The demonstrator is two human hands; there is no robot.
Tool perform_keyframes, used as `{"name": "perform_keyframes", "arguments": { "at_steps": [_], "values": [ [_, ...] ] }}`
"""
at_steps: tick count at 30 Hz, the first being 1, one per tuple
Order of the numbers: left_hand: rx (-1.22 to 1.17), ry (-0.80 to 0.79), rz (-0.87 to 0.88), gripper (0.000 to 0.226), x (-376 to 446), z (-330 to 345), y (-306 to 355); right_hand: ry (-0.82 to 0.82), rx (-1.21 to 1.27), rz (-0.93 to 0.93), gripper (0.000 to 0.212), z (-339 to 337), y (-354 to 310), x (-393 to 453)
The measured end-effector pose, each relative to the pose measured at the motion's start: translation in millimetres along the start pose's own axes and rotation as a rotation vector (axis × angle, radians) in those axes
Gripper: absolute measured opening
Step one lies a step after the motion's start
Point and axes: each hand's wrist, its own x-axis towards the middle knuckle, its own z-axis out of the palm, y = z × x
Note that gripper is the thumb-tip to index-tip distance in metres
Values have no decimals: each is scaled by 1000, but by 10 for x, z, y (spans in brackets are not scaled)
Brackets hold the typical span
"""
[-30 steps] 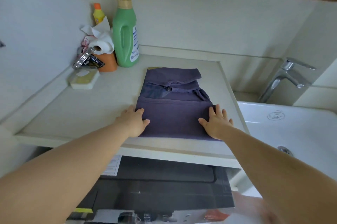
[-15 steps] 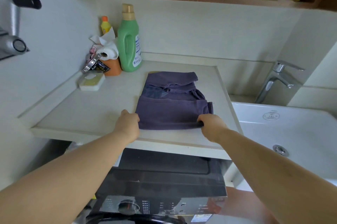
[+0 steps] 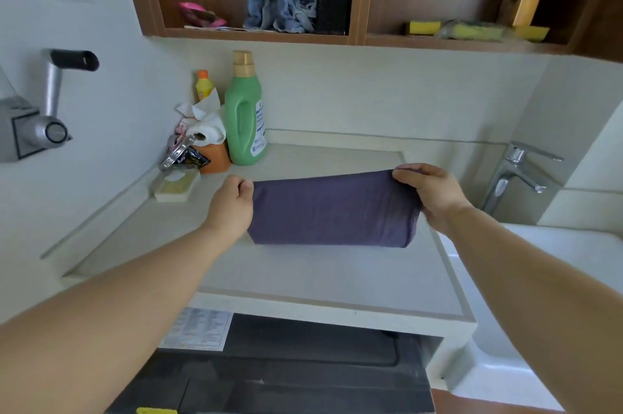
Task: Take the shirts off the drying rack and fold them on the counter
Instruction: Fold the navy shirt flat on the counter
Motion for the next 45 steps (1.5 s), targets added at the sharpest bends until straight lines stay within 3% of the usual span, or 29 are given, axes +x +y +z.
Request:
{"name": "perform_keyframes", "arguments": {
  "at_steps": [2, 5, 9, 13, 18, 22, 26, 30, 32, 33, 35, 37, 39, 42, 45],
  "values": [
    [-42, 9, -79, 21, 123, 115, -33, -80, -3, 98, 20, 23, 156, 70],
    [-81, -7, -158, 26, 269, 271, -110, -208, -221, 299, 36, -34, 440, 111],
    [-179, -111, -164, 40, 466, 427, -208, -133, -181, 272, 20, -64, 515, 284],
    [-146, -167, -121, 25, 687, 608, -273, 29, -288, 153, 10, 73, 515, 508],
    [-3, -130, -126, 27, 1204, 919, -177, 169, -607, 46, 22, 240, 506, 935],
    [171, -188, -188, 41, 1465, 1257, -351, 130, -887, 153, 39, 326, 702, 1336],
    [353, -300, -243, 41, 1503, 1467, -617, 121, -1082, 321, 50, 324, 1052, 1450],
    [407, -362, -323, 39, 1594, 1418, -630, 174, -1150, 370, 47, 330, 1097, 1444],
    [442, -257, -284, 35, 1616, 1356, -560, 257, -1101, 301, 43, 305, 979, 1441],
    [438, -164, -220, 35, 1553, 1330, -477, 297, -1102, 180, 43, 309, 918, 1431],
    [478, -104, 70, 40, 1412, 1364, -308, 245, -1104, -102, 50, 367, 835, 1430],
    [586, -348, 263, 61, 1222, 1484, -271, -59, -1184, -181, 57, 520, 880, 1367],
    [694, -582, 167, 80, 1110, 1602, -377, -282, -1340, -105, 67, 618, 1112, 1275],
    [721, -640, 19, 97, 1224, 1653, -522, -193, -1397, -30, 77, 586, 1334, 1275],
    [736, -726, -77, 102, 1309, 1592, -470, -83, -1296, 153, 79, 519, 1306, 1270]
  ]
}}
